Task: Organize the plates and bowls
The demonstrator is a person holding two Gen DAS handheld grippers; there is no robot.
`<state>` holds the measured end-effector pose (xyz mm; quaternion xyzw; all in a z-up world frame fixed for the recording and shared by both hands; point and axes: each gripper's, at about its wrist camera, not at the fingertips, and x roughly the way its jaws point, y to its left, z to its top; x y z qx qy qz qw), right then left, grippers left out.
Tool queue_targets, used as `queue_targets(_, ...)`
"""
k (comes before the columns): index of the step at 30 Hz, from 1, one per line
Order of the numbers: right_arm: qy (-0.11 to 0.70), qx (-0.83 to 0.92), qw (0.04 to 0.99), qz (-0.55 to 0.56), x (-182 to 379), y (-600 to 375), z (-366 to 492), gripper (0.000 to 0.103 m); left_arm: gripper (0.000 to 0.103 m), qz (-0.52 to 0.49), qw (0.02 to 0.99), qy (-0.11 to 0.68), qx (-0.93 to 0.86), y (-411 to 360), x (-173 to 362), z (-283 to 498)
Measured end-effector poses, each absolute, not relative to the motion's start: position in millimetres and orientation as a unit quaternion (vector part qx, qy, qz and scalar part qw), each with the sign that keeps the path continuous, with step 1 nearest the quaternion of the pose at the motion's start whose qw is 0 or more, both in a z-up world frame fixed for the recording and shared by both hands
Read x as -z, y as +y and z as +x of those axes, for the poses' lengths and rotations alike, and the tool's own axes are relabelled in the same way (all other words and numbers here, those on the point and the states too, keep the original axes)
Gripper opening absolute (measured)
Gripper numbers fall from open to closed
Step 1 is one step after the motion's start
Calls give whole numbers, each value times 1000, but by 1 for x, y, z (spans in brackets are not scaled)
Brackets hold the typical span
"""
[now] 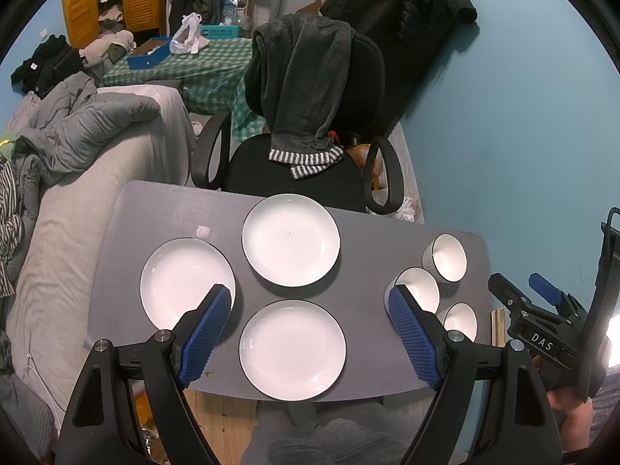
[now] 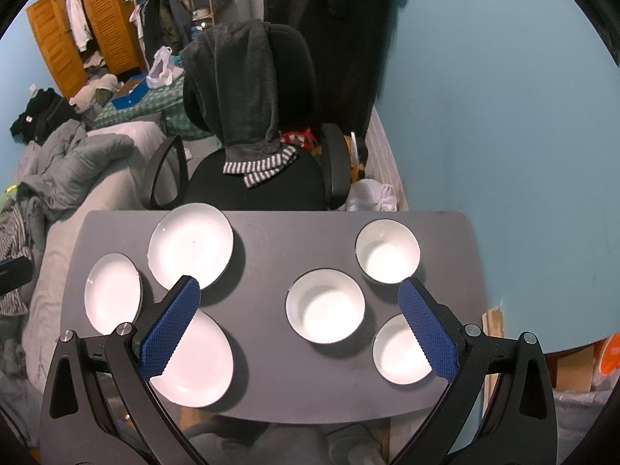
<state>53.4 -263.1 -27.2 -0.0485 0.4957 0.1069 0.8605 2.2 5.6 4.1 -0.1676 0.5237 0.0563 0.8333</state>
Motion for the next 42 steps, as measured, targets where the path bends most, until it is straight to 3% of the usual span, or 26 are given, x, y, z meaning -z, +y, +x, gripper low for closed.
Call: queue_targets(42, 493, -220, 833, -121, 45, -196, 74, 100, 85, -208, 819, 518, -131, 49, 21, -22)
